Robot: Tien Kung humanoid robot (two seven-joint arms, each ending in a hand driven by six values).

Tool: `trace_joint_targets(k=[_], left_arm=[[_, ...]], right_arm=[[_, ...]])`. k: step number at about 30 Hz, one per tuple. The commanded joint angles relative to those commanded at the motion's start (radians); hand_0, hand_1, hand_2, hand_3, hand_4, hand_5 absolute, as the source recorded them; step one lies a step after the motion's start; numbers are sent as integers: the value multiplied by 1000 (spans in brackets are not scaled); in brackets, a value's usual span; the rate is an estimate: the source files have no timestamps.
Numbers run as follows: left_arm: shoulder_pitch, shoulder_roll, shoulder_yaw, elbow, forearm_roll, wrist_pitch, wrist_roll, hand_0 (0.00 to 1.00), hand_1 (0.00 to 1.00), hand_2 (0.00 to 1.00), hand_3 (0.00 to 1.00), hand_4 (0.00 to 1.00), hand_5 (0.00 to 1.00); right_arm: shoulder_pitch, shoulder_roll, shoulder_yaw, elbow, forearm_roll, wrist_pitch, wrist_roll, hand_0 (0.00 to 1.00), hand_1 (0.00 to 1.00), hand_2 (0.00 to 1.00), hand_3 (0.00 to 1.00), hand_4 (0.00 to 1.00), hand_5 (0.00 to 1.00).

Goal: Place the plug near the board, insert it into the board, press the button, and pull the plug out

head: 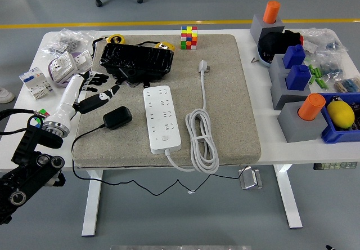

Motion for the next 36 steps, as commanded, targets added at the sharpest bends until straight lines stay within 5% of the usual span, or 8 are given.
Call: trace_joint_targets(k=[7,19,36], left_arm=[[-5,-5,58,41,141,21,27,726,794,794,767,998,450],[-21,-20,162,104,232,79,85,696,764,768,765,998,382],[-60,-51,205,190,214,115,109,620,689,702,751,998,300]], right_arm=[[-5,-2,-2,-2,0,0,-1,607,650,671,564,950,514],[-1,-1,-4,1,1,1,0,607,650,672,564,950,514],[1,-4,-9,2,4,1,0,605,650,672,564,950,515]])
